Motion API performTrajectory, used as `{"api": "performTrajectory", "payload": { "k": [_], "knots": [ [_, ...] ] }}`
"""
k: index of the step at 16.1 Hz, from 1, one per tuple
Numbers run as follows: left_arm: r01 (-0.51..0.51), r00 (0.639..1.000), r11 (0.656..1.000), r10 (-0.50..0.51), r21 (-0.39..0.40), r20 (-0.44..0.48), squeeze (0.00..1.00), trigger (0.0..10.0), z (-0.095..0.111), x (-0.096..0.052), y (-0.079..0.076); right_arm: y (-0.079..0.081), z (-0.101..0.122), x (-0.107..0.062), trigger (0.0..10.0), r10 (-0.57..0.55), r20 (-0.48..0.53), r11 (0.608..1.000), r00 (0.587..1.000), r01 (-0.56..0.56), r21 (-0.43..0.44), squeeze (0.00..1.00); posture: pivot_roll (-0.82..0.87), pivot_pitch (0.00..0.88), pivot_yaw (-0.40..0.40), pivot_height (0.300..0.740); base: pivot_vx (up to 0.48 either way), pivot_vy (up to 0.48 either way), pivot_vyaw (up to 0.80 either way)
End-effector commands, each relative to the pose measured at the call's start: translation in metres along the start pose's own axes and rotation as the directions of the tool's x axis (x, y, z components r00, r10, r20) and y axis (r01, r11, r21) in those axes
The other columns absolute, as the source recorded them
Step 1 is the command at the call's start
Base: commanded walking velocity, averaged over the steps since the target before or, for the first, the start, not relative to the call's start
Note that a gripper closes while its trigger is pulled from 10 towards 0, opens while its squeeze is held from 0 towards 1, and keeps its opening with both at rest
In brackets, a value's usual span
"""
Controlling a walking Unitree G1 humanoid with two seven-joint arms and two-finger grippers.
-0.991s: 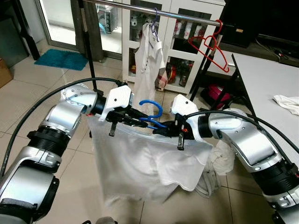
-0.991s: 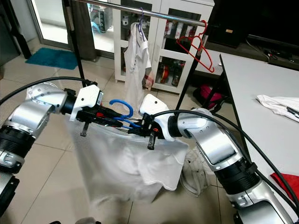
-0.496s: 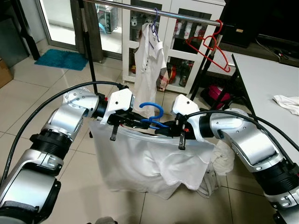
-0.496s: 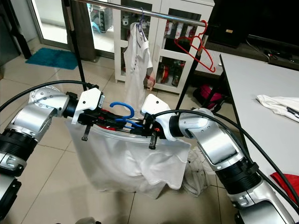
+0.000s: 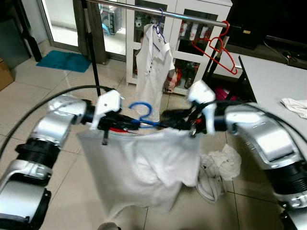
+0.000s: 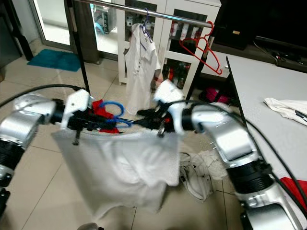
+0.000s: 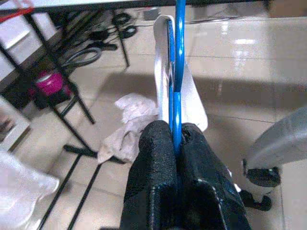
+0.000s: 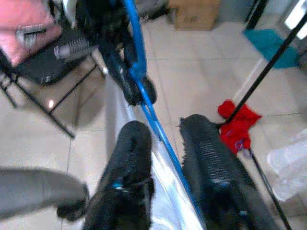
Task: Hang hanger
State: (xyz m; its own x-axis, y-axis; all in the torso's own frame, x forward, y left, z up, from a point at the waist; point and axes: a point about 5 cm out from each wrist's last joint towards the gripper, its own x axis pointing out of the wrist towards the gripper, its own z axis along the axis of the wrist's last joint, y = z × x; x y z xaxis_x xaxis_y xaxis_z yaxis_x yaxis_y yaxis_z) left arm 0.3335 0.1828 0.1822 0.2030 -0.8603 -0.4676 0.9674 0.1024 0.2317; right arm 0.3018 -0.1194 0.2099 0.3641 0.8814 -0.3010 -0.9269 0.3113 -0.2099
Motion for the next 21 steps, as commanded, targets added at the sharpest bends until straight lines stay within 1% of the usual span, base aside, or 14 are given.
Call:
{"api": "performTrajectory", "payload": {
  "k": [1,2,3,4,5,6,7,8,9,11,13,14,20,21],
  "knots": [
    [-0.04,0.999,0.999,0.04,-0.002,-0.001,0.0,0.0,0.0,-0.006,0.003,-0.006,0.009,-0.012,10.0,-0.04,0.037,0.999,0.999,0.041,-0.012,1.0,-0.02,0.0,-0.078,0.74,0.0,0.0,0.0],
    [-0.088,0.996,0.996,0.088,-0.026,0.007,0.0,0.0,-0.001,-0.016,0.007,-0.007,0.001,-0.023,10.0,-0.081,0.011,0.997,0.997,0.081,0.002,1.0,-0.02,0.0,-0.077,0.74,0.0,0.0,0.0],
    [-0.1,0.995,0.994,0.101,-0.034,0.014,0.0,0.0,-0.001,-0.019,0.008,-0.008,-0.006,-0.026,10.0,-0.104,-0.018,0.995,0.994,0.104,0.008,1.0,-0.02,0.0,-0.077,0.74,0.0,0.0,0.0],
    [-0.117,0.992,0.992,0.119,-0.047,0.036,0.0,0.0,0.001,-0.025,0.009,-0.008,-0.021,-0.028,10.0,-0.148,-0.094,0.989,0.985,0.149,0.009,1.0,-0.03,0.0,-0.073,0.74,0.0,0.0,0.0],
    [-0.125,0.989,0.99,0.129,-0.062,0.067,0.0,0.0,0.004,-0.029,0.01,-0.006,-0.039,-0.024,10.0,-0.204,-0.17,0.978,0.964,0.207,0.004,1.0,-0.03,0.0,-0.07,0.74,0.0,0.0,0.0],
    [-0.126,0.988,0.99,0.131,-0.066,0.077,0.0,0.0,0.005,-0.031,0.011,-0.006,-0.045,-0.022,10.0,-0.222,-0.186,0.974,0.957,0.228,0.007,1.0,-0.03,0.0,-0.07,0.74,0.0,0.0,0.0],
    [-0.124,0.986,0.989,0.132,-0.077,0.105,0.0,0.0,0.008,-0.032,0.011,-0.004,-0.059,-0.011,10.0,-0.303,-0.209,0.945,0.93,0.321,0.058,0.0,-0.03,0.0,-0.067,0.74,0.0,0.0,0.0],
    [-0.121,0.984,0.989,0.13,-0.085,0.121,0.0,0.0,0.009,-0.032,0.01,-0.003,-0.065,-0.003,10.0,-0.352,-0.216,0.922,0.911,0.377,0.085,0.0,-0.03,0.0,-0.065,0.74,0.0,0.0,0.0],
    [-0.116,0.982,0.989,0.127,-0.091,0.137,0.0,0.0,0.011,-0.031,0.01,-0.004,-0.069,0.004,10.0,-0.424,-0.221,0.883,0.878,0.455,0.112,0.0,-0.02,0.0,-0.064,0.74,0.0,0.0,0.0],
    [-0.111,0.982,0.989,0.124,-0.093,0.144,0.0,0.0,0.013,-0.031,0.01,-0.006,-0.074,0.01,10.0,-0.51,-0.238,0.821,0.827,0.55,0.151,0.0,-0.02,0.0,-0.062,0.74,0.0,0.0,0.0],
    [-0.11,0.982,0.99,0.123,-0.093,0.143,0.0,0.0,0.014,-0.031,0.01,-0.01,-0.08,0.011,10.0,-0.575,-0.28,0.774,0.769,0.622,0.117,0.0,-0.02,0.0,-0.062,0.74,0.0,0.0,0.0],
    [-0.111,0.982,0.989,0.124,-0.093,0.142,0.0,0.0,0.014,-0.032,0.01,-0.01,-0.082,0.012,10.0,-0.59,-0.291,0.764,0.754,0.637,0.104,0.0,-0.02,0.0,-0.062,0.74,0.0,0.0,0.0],
    [-0.116,0.979,0.989,0.13,-0.093,0.156,0.0,0.0,0.019,-0.033,0.012,-0.008,-0.083,0.019,10.0,-0.598,-0.281,0.75,0.75,0.648,0.133,0.0,-0.02,0.0,-0.058,0.74,0.0,0.0,0.0],
    [-0.116,0.979,0.989,0.13,-0.094,0.156,0.0,0.0,0.019,-0.034,0.012,-0.008,-0.083,0.02,9.0,-0.601,-0.276,0.746,0.75,0.65,0.144,0.0,-0.02,0.0,-0.058,0.74,0.0,0.0,0.0]
  ]
}}
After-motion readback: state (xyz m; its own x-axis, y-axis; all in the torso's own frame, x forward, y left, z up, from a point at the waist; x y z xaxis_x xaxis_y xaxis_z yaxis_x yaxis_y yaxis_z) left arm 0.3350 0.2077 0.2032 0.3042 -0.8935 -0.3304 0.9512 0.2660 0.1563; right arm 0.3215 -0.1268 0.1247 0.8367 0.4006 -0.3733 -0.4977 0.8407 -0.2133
